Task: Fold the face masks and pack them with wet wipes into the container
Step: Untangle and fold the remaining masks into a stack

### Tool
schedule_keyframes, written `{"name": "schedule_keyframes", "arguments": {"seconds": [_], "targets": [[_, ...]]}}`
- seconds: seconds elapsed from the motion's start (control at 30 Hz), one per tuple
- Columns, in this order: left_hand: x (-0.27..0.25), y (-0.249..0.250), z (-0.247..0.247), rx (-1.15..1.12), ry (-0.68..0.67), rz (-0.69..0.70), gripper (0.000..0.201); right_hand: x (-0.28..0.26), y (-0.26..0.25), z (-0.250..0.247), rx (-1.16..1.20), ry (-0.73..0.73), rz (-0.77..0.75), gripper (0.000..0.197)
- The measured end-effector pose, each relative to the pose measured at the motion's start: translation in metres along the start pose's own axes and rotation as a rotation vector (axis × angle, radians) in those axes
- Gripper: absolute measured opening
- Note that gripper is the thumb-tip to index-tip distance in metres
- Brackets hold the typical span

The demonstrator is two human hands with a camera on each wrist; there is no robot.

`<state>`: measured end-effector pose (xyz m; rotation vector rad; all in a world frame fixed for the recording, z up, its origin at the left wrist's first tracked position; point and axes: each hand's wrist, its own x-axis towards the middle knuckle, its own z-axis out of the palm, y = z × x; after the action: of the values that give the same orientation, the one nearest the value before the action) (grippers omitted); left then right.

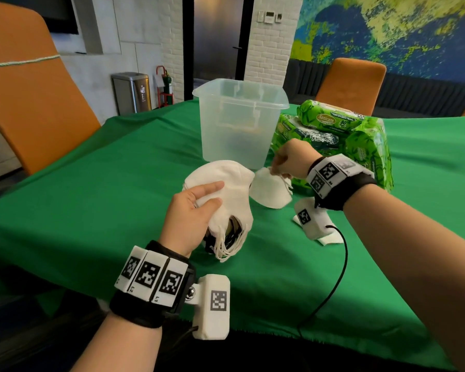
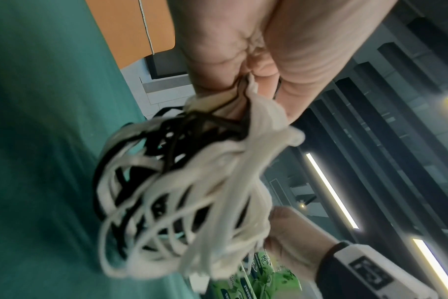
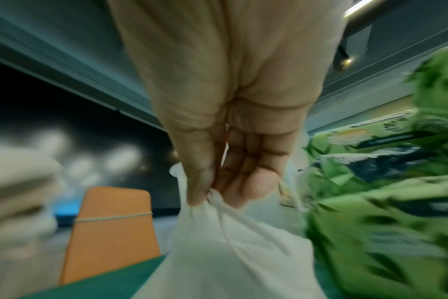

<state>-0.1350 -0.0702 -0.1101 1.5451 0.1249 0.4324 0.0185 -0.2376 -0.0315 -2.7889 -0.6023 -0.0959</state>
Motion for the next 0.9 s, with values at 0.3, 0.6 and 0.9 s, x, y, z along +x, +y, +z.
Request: {"name": "schedule_keyframes", "arguments": {"seconds": [0.3, 0.6, 0.9], "targets": [[0.004, 0.007, 0.000, -0.286, 0.134, -0.068, 0.057, -0.053, -0.079, -0.014, 0.354, 0.037, -0.497, 0.010], [0.008, 0.000, -0.016, -0.192, 0.241, 0.097, 0.021, -0.086, -0.098, 0.013, 0.231, -0.319, -0.555, 0.016], [0.001, -0.001, -0.018, -0.181, 0.084, 0.187, 0.017, -0.055, -0.085, 0.019, 0.256, 0.120, -0.405, 0.038]]}}
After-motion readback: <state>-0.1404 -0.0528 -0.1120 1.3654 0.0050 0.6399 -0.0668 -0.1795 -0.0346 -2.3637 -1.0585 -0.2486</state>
